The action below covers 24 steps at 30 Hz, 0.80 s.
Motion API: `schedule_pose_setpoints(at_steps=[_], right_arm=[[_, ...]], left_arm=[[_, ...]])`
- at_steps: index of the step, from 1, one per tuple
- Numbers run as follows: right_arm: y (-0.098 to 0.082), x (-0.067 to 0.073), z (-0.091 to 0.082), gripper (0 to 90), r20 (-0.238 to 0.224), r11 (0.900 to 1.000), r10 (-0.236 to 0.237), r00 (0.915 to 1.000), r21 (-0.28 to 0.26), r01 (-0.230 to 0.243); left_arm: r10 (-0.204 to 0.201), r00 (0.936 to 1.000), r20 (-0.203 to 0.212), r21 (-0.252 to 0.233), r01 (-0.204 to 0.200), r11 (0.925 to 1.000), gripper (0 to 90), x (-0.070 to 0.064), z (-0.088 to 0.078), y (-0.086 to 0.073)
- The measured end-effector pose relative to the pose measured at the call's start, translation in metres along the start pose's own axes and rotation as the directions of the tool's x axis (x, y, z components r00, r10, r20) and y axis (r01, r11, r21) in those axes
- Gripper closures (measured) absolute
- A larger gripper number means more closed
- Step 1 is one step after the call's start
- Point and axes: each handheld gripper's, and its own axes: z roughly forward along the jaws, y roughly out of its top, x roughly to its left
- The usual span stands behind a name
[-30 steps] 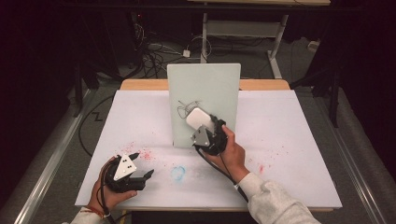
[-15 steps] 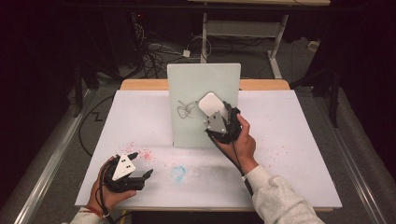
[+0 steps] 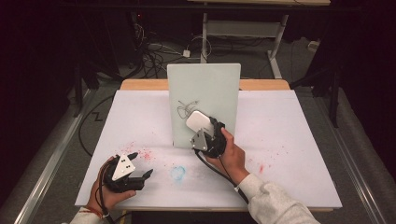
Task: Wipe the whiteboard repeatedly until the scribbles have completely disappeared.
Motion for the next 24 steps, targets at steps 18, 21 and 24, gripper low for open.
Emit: schedule_pose_setpoints(at_steps=[18,21,24], right_arm=[[0.021,-0.052,0.001,30.9,0.051,0.991,0.130,0.9902,-0.007,-0.130],[0.027,-0.047,0.003,30.8,0.052,0.990,0.139,0.9890,-0.014,-0.138],[0.030,-0.036,0.004,30.8,0.036,0.993,0.116,0.9926,-0.010,-0.115]], left_arm=[[-0.002,1.0000,0.000,-0.006,0.002,1.0000,21.1,0.000,-0.001,0.000],[-0.006,1.0000,-0.001,-0.009,0.006,0.9999,21.1,0.001,-0.001,0.000],[-0.005,1.0000,0.000,-0.010,0.005,0.9999,21.1,0.001,-0.002,0.000]])
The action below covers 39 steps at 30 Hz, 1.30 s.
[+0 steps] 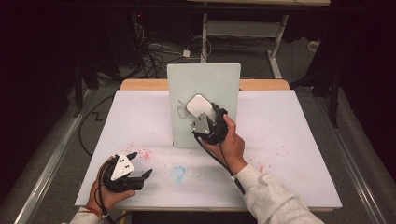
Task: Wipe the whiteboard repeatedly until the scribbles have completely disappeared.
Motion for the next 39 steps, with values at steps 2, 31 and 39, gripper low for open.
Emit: schedule_pose_setpoints(at_steps=[2,31,39], right_arm=[[-0.001,0.011,0.000,30.8,-0.012,1.000,-0.009,0.9999,-0.003,0.009],[0.017,0.031,0.004,30.8,-0.020,0.999,-0.043,0.9989,-0.010,0.043],[-0.007,0.049,0.000,30.8,-0.039,0.994,-0.109,0.9933,0.016,0.109]], left_arm=[[0.000,1.0000,-0.001,-0.001,0.000,1.0000,21.1,0.000,0.000,0.000],[-0.002,1.0000,0.002,-0.003,0.002,1.0000,21.1,0.000,-0.001,0.000],[0.005,1.0000,0.003,0.004,-0.005,1.0000,21.1,-0.002,0.001,0.001]])
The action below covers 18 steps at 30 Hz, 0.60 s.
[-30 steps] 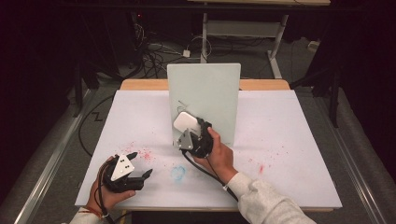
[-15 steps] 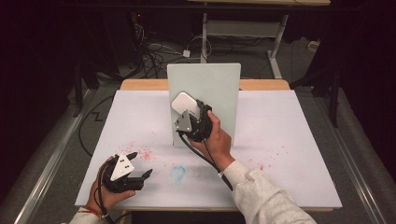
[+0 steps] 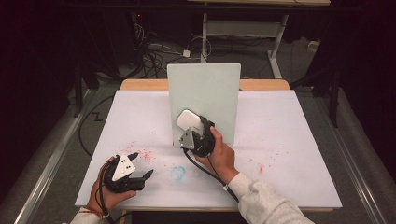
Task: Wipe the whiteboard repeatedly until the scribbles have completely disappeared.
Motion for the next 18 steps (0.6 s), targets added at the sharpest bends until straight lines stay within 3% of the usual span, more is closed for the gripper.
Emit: schedule_pose_setpoints(at_steps=[2,4,7,10,14,16,18], right_arm=[[0.002,-0.005,0.000,30.8,-0.011,1.000,-0.011,0.9999,0.005,0.011],[0.003,-0.016,0.000,30.8,-0.002,1.000,0.012,0.9999,-0.004,-0.012],[0.000,-0.043,-0.001,30.8,0.031,0.992,0.126,0.9916,-0.014,-0.125],[-0.004,-0.063,-0.003,30.9,0.047,0.975,0.221,0.9740,-0.018,-0.221],[-0.001,-0.059,-0.002,30.9,0.075,0.975,0.224,0.9716,-0.022,-0.223],[0.003,-0.051,-0.001,30.9,0.059,0.978,0.210,0.9760,-0.018,-0.209],[0.009,-0.041,0.000,30.9,0.045,0.987,0.159,0.9862,-0.018,-0.158]], left_arm=[[-0.004,1.0000,-0.001,-0.002,0.004,1.0000,21.1,0.000,0.000,0.000],[-0.004,1.0000,0.000,-0.003,0.004,1.0000,21.1,0.000,-0.001,-0.001],[-0.012,0.9999,-0.002,-0.006,0.012,0.9999,21.1,0.001,-0.002,-0.002],[-0.014,0.9999,-0.001,-0.007,0.014,0.9999,21.1,0.002,-0.001,-0.001],[-0.008,1.0000,0.001,-0.005,0.008,1.0000,21.1,0.001,0.000,-0.001],[-0.007,1.0000,0.001,-0.002,0.007,1.0000,21.1,0.001,0.000,0.000],[-0.009,1.0000,0.003,-0.005,0.009,0.9999,21.1,0.001,0.000,0.000]])
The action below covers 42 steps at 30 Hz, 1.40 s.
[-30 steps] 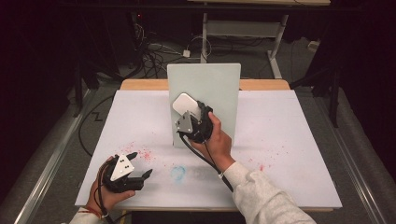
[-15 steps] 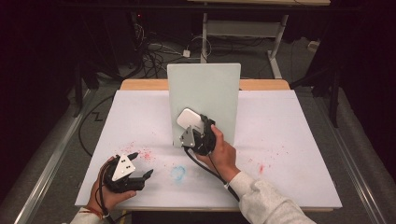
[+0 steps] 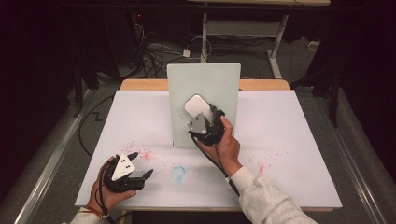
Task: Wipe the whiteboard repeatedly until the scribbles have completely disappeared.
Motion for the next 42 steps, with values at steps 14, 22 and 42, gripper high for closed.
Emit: schedule_pose_setpoints(at_steps=[14,22,42], right_arm=[[0.023,0.027,0.005,30.8,-0.025,0.995,-0.093,0.9953,-0.025,0.093],[-0.001,0.055,0.001,30.8,-0.048,0.978,-0.209,0.9766,-0.010,0.209],[-0.043,-0.008,-0.009,30.9,-0.027,0.992,-0.107,0.9938,0.065,0.109]], left_arm=[[-0.002,1.0000,0.000,-0.005,0.002,1.0000,21.1,0.001,-0.002,-0.001],[0.003,1.0000,-0.003,-0.001,-0.003,1.0000,21.1,0.000,-0.001,-0.001],[0.001,1.0000,-0.006,0.003,-0.001,1.0000,21.1,0.001,-0.001,-0.001]])
